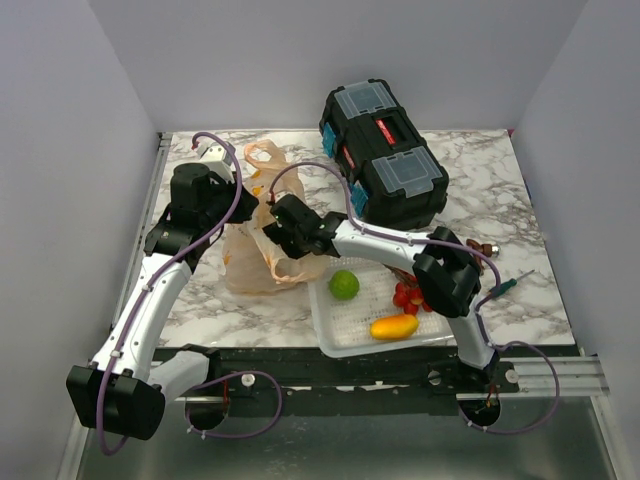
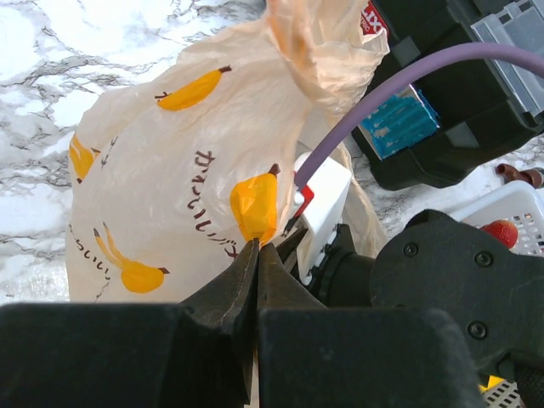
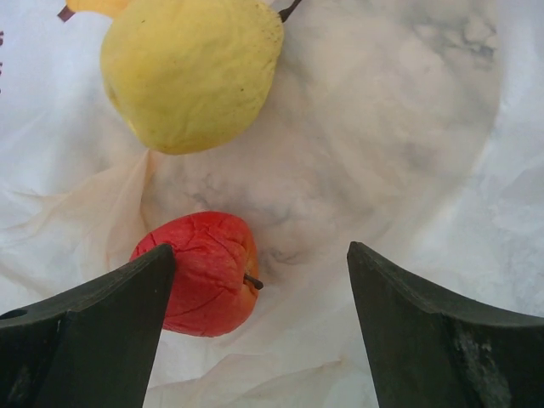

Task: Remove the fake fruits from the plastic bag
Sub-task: Take out the fake fruit from the plastic bag.

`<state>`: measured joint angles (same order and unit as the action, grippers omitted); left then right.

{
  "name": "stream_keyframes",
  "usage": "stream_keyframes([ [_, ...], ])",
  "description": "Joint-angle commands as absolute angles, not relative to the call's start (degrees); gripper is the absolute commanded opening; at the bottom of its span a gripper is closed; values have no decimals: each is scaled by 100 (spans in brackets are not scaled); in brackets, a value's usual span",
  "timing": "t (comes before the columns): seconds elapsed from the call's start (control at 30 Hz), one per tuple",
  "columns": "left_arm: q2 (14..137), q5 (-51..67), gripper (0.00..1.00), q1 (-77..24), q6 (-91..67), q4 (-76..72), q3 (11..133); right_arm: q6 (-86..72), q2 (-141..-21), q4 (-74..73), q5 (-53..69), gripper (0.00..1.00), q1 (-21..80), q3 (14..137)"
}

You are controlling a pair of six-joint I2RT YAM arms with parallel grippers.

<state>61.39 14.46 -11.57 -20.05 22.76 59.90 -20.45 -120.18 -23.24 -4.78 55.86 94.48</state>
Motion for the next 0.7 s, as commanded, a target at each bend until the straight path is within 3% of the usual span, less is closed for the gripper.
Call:
stream_keyframes([
  [0.0, 6060, 1557, 0, -1122, -2030, 2193, 6108, -1845, -11856, -2358, -295, 87, 5713, 9302],
  [0.67, 6055, 1521, 0, -1117, -2021, 2195, 6108, -1438, -11561, -1458, 1247, 94, 5818, 8879],
])
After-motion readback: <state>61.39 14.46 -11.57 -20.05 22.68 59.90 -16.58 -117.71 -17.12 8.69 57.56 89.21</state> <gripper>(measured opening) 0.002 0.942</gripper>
